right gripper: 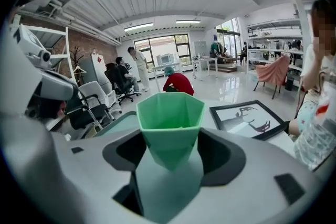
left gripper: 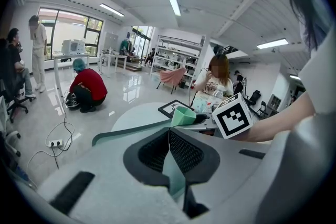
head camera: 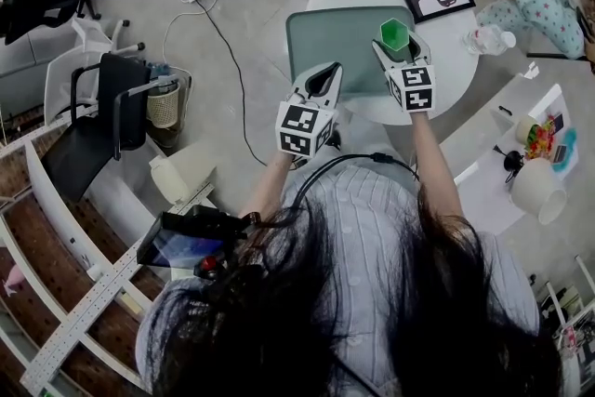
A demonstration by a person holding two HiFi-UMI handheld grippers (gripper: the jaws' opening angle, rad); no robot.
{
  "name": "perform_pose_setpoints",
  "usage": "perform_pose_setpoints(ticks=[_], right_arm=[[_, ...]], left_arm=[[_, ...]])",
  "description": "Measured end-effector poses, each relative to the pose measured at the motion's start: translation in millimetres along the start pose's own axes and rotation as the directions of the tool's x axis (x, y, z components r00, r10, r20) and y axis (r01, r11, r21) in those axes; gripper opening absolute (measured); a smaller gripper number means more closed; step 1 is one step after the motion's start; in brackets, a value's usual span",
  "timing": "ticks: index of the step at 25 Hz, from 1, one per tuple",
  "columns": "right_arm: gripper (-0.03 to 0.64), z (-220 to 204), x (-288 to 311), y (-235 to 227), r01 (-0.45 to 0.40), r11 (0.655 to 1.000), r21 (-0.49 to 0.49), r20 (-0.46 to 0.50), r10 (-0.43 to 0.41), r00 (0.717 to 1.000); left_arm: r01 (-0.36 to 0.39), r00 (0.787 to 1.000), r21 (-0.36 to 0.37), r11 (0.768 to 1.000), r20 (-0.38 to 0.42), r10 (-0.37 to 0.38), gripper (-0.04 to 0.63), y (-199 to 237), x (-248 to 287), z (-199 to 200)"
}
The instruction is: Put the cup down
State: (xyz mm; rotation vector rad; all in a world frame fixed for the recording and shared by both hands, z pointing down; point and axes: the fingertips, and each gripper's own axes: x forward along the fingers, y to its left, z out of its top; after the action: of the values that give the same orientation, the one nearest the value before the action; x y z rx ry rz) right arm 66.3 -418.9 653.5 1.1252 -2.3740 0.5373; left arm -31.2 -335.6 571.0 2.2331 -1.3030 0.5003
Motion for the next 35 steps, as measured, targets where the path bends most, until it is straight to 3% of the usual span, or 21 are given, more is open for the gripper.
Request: perform_pose_setpoints(ticks=[11,18,35], right_arm=[[0.316,-22.7,29.3,-9.5,0.021,0.999,-0.047,-0.077,-0.025,0.997],[0.316,-18.4,34.8,-8.4,0.032,0.995,-0.096,-0.075,-0.039,0.996],[0.318,-21.1,31.4,-10.2,0.061,0.998,-0.023,-0.091,-0.063,0.994]], left_arm=[[-0.03,1.0,-0.015,0.999,-0.006,0.03,0.015,11.5,-3.5,-2.9],[-0.043,0.999,-0.021,0.999,-0.006,0.043,0.015,15.2,-9.0,-5.2],[-0.064,0.998,-0.026,0.998,0.013,0.064,0.015,22.4,-24.0,-4.9]])
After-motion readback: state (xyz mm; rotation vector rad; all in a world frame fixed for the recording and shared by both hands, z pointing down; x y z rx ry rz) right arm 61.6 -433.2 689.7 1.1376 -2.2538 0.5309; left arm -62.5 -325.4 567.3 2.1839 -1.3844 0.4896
